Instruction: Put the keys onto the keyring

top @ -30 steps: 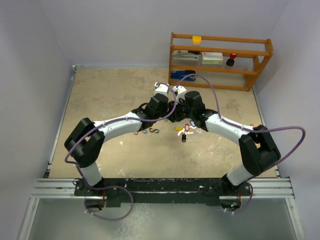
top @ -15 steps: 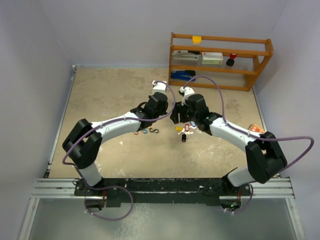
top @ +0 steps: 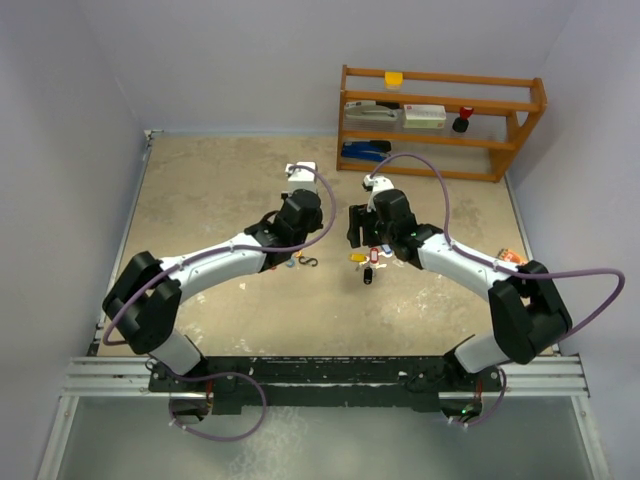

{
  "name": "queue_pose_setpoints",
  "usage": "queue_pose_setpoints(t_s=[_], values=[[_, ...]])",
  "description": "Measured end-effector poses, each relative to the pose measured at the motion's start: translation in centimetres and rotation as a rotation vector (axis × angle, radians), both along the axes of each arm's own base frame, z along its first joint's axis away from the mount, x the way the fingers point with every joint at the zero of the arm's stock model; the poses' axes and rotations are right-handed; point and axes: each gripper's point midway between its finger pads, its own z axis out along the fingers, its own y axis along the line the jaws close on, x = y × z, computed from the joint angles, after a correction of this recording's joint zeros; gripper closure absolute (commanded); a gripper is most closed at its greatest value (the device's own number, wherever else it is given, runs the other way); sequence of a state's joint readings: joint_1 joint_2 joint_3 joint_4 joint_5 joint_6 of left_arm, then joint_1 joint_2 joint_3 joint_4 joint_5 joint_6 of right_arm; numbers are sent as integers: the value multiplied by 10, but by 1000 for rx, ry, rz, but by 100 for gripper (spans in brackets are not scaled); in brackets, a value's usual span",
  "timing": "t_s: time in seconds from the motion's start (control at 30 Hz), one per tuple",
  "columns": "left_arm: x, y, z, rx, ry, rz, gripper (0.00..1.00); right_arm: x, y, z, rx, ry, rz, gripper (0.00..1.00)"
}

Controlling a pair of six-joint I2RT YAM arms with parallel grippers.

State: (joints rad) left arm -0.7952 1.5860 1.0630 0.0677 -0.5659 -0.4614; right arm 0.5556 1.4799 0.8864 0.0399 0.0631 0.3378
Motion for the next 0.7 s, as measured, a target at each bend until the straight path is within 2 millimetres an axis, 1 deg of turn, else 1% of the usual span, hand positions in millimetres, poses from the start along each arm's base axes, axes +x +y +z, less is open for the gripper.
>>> queue_pose_setpoints(t_s=[0.1, 0.3, 0.47, 0.57, 0.7], values=[[-1, 6, 1, -9, -5, 15, 100, 0, 0, 0, -2, 0, -2, 31], [3, 11, 12, -41, -36, 43, 94, 0, -1, 0, -4, -1, -5, 31], [6, 16, 13, -51, -38, 60, 88, 0, -1, 0, -3, -1, -7, 31], [10, 22, 13, -55, -38, 77, 83, 0, -1, 0, -3, 0, -7, 31], [16, 31, 13, -61, -38, 104, 80, 0, -1, 0, -2, 0, -7, 31]])
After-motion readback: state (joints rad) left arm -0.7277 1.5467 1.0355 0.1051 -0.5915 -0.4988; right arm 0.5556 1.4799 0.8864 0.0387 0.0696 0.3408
